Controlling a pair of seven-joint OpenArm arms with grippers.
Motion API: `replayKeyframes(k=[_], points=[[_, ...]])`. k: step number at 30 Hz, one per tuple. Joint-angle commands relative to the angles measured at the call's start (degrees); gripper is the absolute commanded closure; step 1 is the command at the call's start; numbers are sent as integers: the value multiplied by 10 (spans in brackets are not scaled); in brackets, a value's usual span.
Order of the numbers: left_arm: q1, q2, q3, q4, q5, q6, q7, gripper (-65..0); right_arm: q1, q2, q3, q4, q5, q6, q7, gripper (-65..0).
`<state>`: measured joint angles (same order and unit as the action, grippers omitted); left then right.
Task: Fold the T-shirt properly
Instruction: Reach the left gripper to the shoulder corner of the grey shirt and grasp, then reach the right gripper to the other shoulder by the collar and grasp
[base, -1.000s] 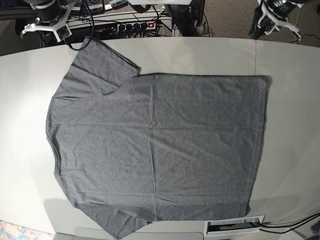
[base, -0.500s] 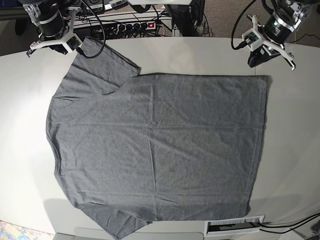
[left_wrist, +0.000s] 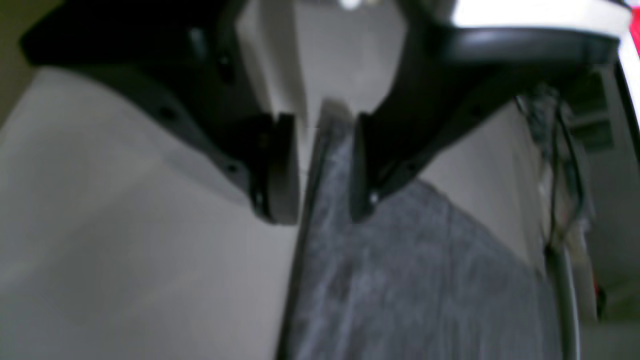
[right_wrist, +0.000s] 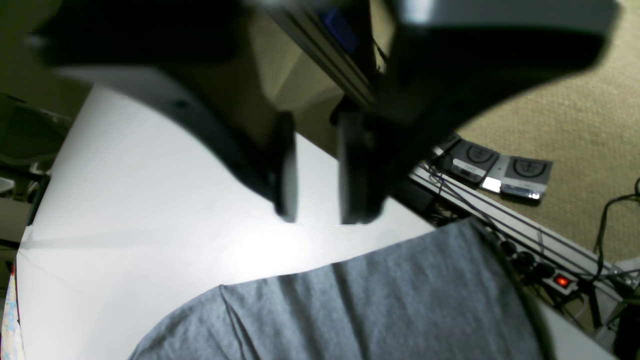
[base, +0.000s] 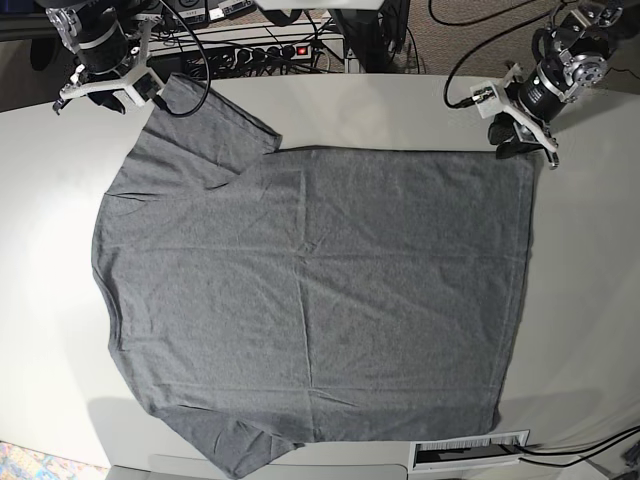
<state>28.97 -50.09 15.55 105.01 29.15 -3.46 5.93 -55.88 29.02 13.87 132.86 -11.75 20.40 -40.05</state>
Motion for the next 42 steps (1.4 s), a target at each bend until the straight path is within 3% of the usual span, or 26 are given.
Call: replayKeyframes(k=[1, 8, 15, 23, 28, 30, 33, 37, 42], points=[[-6, -20, 6, 4, 3, 7, -4, -197, -5, 5, 4, 9, -1, -7, 7, -189], [-62, -63, 78, -50, 11, 7, -10, -197, -5, 5, 4, 9, -1, -7, 8, -189], [-117, -63, 144, -106, 37, 7, -14, -196, -5, 5, 4, 9, -1, -7, 8, -189], [-162, -61, 148, -107, 5, 5, -3, -193, -5, 5, 5, 9, -4, -7, 8, -189], [-169, -61, 148, -107, -5, -50, 2, -190, -5, 5, 5, 11, -38, -7, 7, -189], [-169, -61, 148, -107, -5, -81, 7, -138, -5, 5, 4, 15, -58, -8, 2, -189], [-169, -61, 148, -106, -5, -108, 7, 0, -5, 5, 5, 21, -70, -8, -5, -189], [-163, -62, 148, -94, -5, -113, 8, 0, -5, 5, 4, 21, -70, -7, -5, -190], [-132, -64, 148, -45, -5, -112, 42, 0, -5, 5, 4, 21, -9, 61, 3, -281]])
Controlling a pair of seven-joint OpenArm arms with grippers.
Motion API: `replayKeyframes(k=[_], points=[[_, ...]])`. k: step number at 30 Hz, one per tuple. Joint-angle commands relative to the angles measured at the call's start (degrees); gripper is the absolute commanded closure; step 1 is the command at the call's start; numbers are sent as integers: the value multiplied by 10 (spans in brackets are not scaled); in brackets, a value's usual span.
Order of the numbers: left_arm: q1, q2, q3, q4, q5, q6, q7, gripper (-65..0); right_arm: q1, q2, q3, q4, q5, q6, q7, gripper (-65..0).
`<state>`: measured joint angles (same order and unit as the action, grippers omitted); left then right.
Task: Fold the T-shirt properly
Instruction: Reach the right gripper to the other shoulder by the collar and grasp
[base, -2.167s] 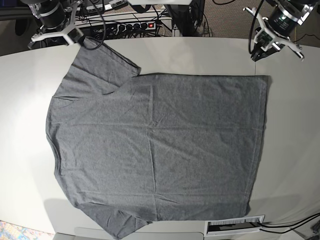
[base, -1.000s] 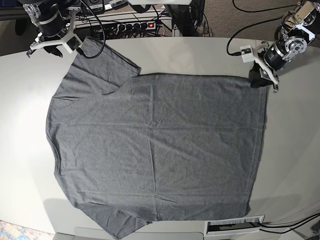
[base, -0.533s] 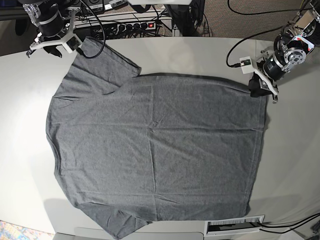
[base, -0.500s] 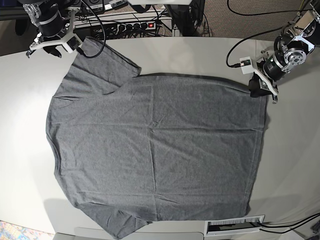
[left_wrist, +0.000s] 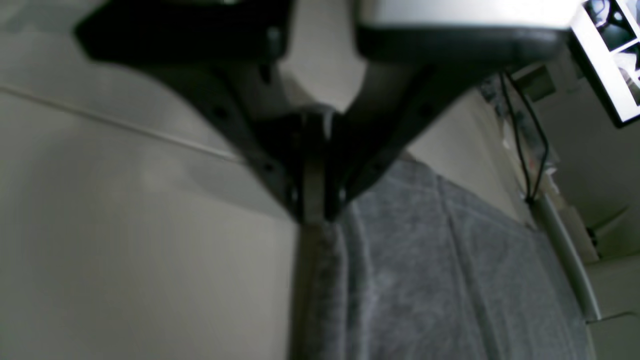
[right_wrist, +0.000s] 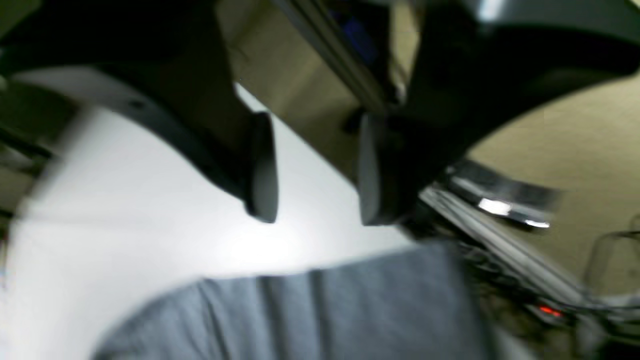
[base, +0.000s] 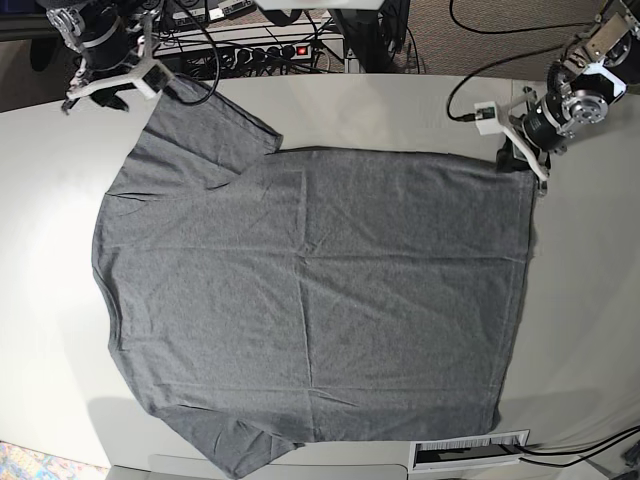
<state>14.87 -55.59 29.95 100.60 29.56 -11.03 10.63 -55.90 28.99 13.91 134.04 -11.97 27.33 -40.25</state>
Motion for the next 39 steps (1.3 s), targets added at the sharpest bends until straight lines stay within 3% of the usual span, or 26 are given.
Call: replayKeyframes(k=[1, 10, 20, 23, 39], points=[[17, -11, 4, 9, -9, -37, -3, 0, -4, 5, 4, 10, 0, 2, 13, -281], [64, -14, 4, 52, 4, -34, 5, 0, -4, 6, 2, 10, 43, 78, 41, -281], [64, -14, 4, 52, 4, -34, 3, 0, 64, 23, -93, -108, 17, 78, 48, -282], [64, -14, 4, 52, 3, -34, 3, 0, 77, 23, -121, -116, 3, 77, 40, -321], [64, -14, 4, 52, 2, -35, -1, 0, 114, 18, -123, -130, -35, 74, 49, -320]])
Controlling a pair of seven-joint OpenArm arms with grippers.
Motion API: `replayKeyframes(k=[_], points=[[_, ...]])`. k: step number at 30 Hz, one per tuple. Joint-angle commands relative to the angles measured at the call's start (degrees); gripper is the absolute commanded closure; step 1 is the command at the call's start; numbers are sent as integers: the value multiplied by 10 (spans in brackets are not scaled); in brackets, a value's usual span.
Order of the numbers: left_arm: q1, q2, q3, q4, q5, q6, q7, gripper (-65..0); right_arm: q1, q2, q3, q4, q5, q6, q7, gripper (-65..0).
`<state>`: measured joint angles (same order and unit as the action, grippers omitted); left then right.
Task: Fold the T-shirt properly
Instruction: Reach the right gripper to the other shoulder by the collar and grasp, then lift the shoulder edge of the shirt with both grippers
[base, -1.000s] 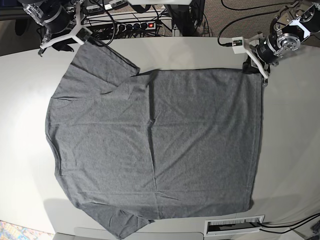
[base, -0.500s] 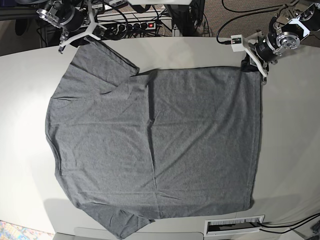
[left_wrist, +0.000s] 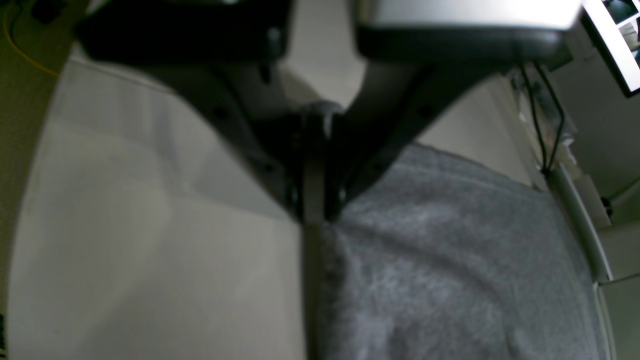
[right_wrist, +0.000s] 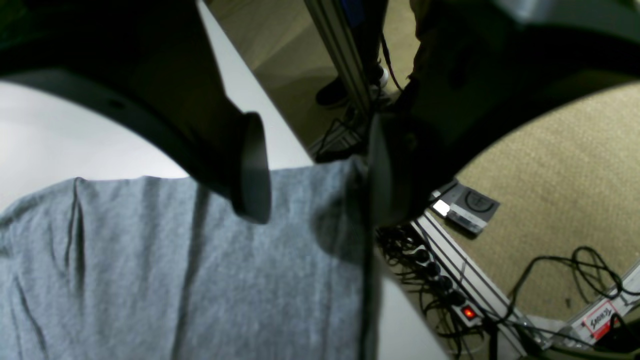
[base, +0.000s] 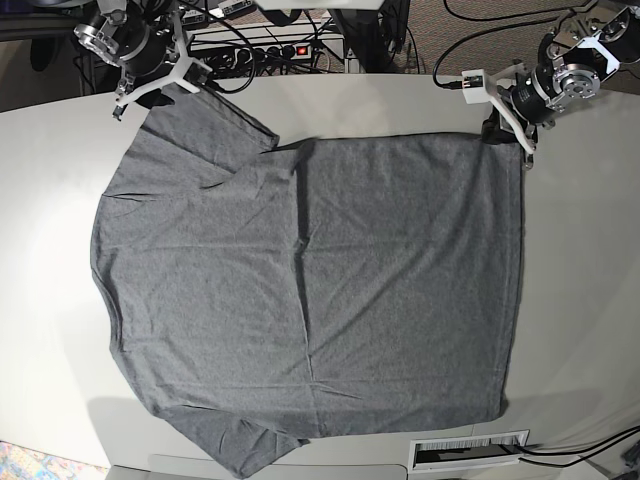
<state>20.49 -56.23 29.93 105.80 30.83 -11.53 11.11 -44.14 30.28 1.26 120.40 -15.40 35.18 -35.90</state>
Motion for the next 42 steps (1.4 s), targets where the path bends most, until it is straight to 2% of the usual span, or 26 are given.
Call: replayKeyframes(k=[1, 5, 7, 10, 11, 16, 19, 24, 29, 35, 38, 42], points=[[8, -8, 4, 0, -11, -30, -5, 0, -1, 5, 3, -1, -1, -5, 8, -320], [8, -8, 4, 0, -10, -30, -6, 0, 3, 5, 3, -23, -1, -5, 16, -307], [8, -8, 4, 0, -10, -29, -6, 0, 3, 5, 3, -23, -1, -5, 15, -216], [8, -8, 4, 0, -10, -30, -5, 0, 3, 5, 3, -22, 0, -5, 4, -20], [8, -8, 4, 0, -11, -29, -3, 0, 3, 5, 3, -19, 7, -5, -5, 0], [11, -8, 4, 0, -11, -30, 1, 0, -10, 5, 3, 37, 54, -5, -91, 0], [23, -12, 4, 0, -10, -30, 8, 0, -41, 5, 3, 71, 53, -4, -98, 0], [65, -46, 4, 17, 8, -28, 14, 0, -85, 5, 3, 100, 18, -5, -117, 0], [116, -66, 4, 49, 32, 3, 53, 0, -116, 5, 11, 115, 3, -5, -132, 0], [156, -86, 4, 80, 82, 59, 101, 0, -162, 5, 98, 146, 21, -5, -136, 0], [174, -104, 4, 100, 100, 75, 120, 0, -193, 6, 154, 146, 44, -5, -128, 0], [189, -122, 4, 123, 126, 99, 147, 0, -198, 5, 197, 146, 45, -5, -120, 0]])
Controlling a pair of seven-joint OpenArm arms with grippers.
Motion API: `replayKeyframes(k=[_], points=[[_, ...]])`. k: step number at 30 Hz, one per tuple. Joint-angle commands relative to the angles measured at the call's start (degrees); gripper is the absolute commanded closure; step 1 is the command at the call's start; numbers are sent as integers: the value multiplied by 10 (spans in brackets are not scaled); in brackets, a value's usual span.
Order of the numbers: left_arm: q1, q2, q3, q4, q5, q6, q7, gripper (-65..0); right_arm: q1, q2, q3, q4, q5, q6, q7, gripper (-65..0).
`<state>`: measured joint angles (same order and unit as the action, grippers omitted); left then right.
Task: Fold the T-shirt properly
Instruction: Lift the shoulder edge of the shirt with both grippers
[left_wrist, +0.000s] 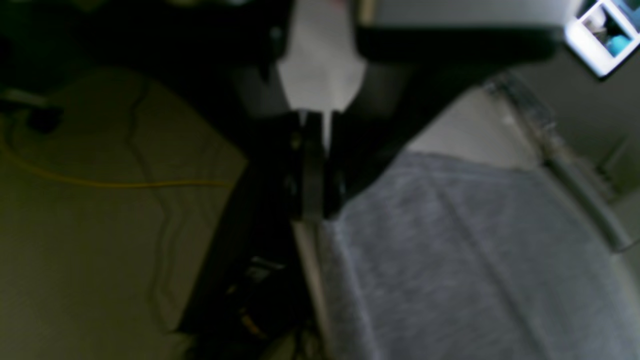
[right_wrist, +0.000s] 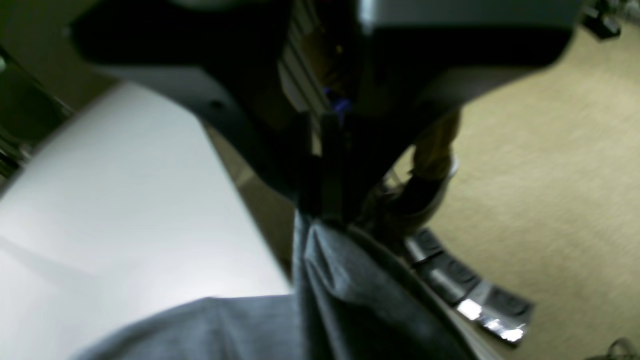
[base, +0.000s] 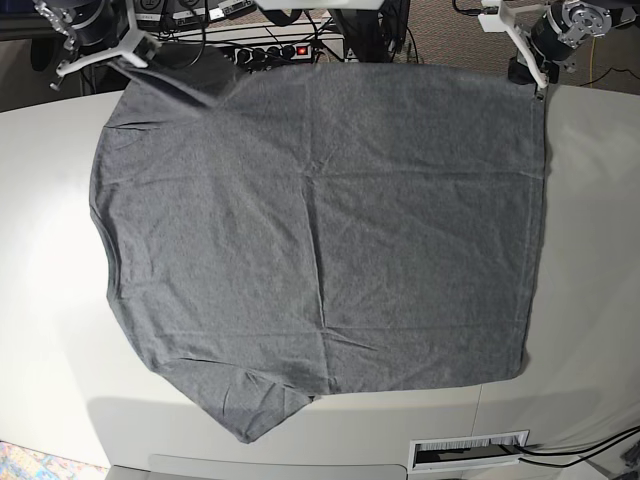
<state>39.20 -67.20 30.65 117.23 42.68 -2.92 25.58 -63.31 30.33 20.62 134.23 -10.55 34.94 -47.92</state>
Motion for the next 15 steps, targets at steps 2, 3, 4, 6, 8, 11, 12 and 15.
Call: replayKeyframes(k=[2, 3, 4, 6, 8, 11, 12, 15], points=[[1, -16, -3, 19, 17, 32, 15, 0, -6, 5, 13, 8, 2, -3, 16, 0], [1, -16, -3, 24, 29, 44, 19, 0, -6, 5, 15, 8, 5, -3, 24, 0], [0, -16, -3, 29, 38, 55, 25, 0, -3, 5, 16, 8, 7, -3, 32, 0], [-2, -16, -5, 39, 51, 75, 36, 0, 10, 5, 16, 8, 7, -3, 40, 0], [-2, -16, -8, 49, 60, 85, 43, 0, 30, 5, 16, 8, 7, -3, 47, 0], [-2, -15, -18, 58, 75, 103, 40, 0, 61, 5, 16, 8, 7, -3, 68, 0], [-2, -15, -24, 58, 80, 110, 40, 0, 72, 5, 16, 8, 7, -3, 74, 0], [-22, -15, -48, 58, 72, 112, 31, 0, 108, 4, 16, 8, 11, -3, 82, 0]])
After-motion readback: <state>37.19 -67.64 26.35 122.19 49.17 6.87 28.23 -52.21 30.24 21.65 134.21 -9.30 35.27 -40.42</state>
